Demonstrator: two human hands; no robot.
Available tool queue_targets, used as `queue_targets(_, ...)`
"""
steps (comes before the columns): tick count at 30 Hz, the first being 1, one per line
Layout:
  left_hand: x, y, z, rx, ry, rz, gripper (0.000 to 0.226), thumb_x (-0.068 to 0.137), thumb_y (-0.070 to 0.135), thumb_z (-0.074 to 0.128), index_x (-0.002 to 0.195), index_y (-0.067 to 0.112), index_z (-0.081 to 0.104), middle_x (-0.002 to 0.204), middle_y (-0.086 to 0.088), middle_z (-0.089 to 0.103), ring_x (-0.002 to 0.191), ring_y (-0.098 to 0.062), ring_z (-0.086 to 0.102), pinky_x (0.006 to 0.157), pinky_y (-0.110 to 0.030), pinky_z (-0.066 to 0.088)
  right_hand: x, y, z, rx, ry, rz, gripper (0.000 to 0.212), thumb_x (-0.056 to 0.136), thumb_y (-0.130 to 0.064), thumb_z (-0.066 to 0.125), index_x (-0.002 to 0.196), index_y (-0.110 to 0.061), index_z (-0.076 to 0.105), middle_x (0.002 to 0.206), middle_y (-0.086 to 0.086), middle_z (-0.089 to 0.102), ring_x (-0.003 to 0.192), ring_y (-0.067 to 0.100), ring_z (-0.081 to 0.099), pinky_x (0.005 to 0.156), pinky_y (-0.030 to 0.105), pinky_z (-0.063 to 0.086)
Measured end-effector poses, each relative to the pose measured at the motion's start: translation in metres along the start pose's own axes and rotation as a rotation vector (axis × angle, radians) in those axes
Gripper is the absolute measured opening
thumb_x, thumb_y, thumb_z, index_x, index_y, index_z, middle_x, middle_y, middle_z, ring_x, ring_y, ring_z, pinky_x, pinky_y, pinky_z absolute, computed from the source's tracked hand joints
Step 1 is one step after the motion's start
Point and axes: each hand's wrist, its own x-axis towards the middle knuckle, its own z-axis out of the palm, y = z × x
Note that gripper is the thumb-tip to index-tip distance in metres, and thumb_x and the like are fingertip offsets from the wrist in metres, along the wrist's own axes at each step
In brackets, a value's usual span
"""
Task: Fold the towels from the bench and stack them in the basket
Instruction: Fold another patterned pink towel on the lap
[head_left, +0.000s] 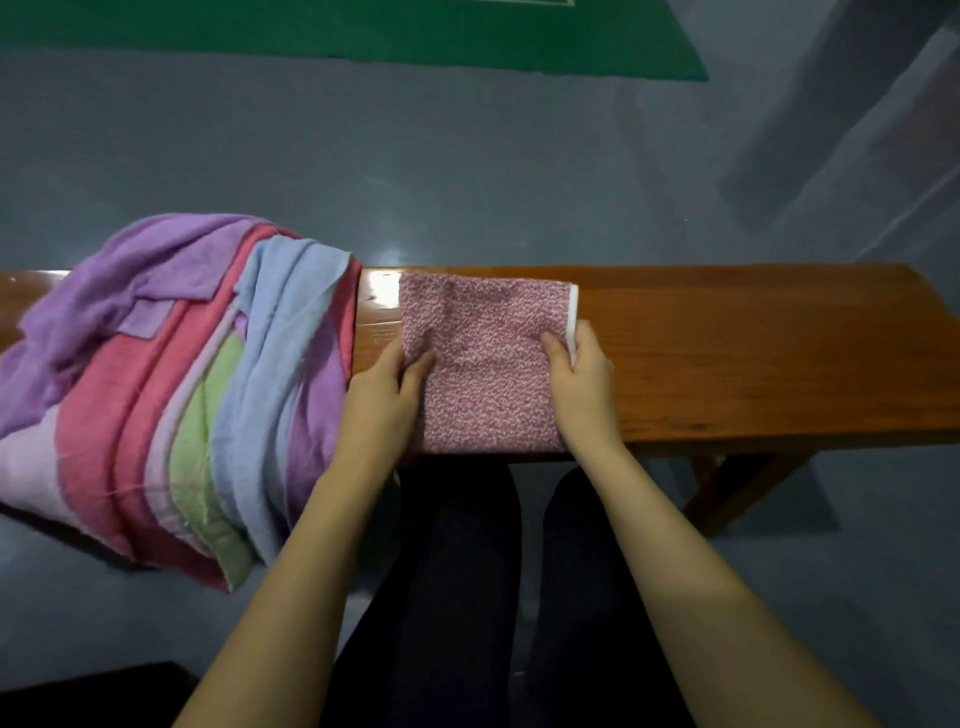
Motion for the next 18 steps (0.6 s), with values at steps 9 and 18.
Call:
queue_targets(9, 0.014, -0.012, 0.009, 0.161, -0.02, -0.126, 0.021, 0.096, 0.033, 0.049, 0.088, 0.014, 0.051, 0.086, -0.014, 0.066, 0.085, -0.034, 0.059, 0.069, -0.034, 0.039, 0.018, 0.015, 0.014, -0.246, -0.062, 0.074, 0.02, 0.098, -0.032, 0.048, 0.091, -0.014, 0.046, 0.078, 0.0, 0.056, 0.061, 0.01, 0.047, 0.05, 0.022, 0.032)
queue_targets(18, 0.028, -0.004, 0.0, 0.441, -0.164, -0.147, 0.024, 0.092, 0.029, 0.051, 0.075, 0.013, 0.046, 0.09, -0.018, 0.064, 0.087, -0.035, 0.057, 0.066, -0.033, 0.033, 0.019, -0.007, 0.011, -0.777, -0.194, 0.041, 0.043, 0.1, -0.037, 0.039, 0.132, -0.008, 0.041, 0.118, 0.01, 0.054, 0.092, 0.022, 0.052, 0.067, 0.031, 0.039)
